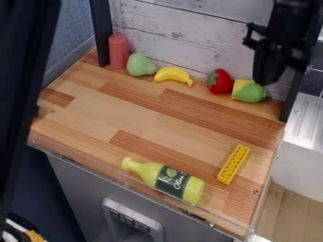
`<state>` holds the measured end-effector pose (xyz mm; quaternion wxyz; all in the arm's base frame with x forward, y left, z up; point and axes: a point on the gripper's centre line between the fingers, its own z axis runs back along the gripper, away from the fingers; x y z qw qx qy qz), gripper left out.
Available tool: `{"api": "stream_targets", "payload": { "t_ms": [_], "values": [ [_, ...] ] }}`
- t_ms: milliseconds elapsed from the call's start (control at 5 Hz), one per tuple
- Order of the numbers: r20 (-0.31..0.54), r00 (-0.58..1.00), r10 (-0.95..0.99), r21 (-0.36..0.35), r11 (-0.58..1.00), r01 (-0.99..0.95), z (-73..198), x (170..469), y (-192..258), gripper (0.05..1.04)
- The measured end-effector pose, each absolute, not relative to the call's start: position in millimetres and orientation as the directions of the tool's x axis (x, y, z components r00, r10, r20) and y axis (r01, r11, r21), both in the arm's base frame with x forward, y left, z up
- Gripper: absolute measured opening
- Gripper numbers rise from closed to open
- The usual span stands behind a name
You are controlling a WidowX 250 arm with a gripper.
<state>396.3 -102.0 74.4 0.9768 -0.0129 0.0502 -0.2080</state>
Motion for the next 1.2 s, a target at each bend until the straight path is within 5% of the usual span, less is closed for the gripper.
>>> {"api": "stream_targets", "payload": {
  "t_ms": [400, 600, 800, 1200],
  "values": [
    [-0.098, 0.868, -0.487, -0.053, 0.874, 0.484, 30.8, 389.6, -101.0, 0.846],
    [-0.092, 0.814, -0.573, -0.055, 0.82, 0.57, 14.7, 385.1, -100.8, 1.004],
    [-0.086, 0.774, -0.628, -0.055, 0.778, 0.625, 7.4, 382.6, -100.7, 0.954],
    [-0.071, 0.786, -0.614, -0.048, 0.789, 0.612, 6.5, 384.2, -101.9, 0.389]
  ]
}}
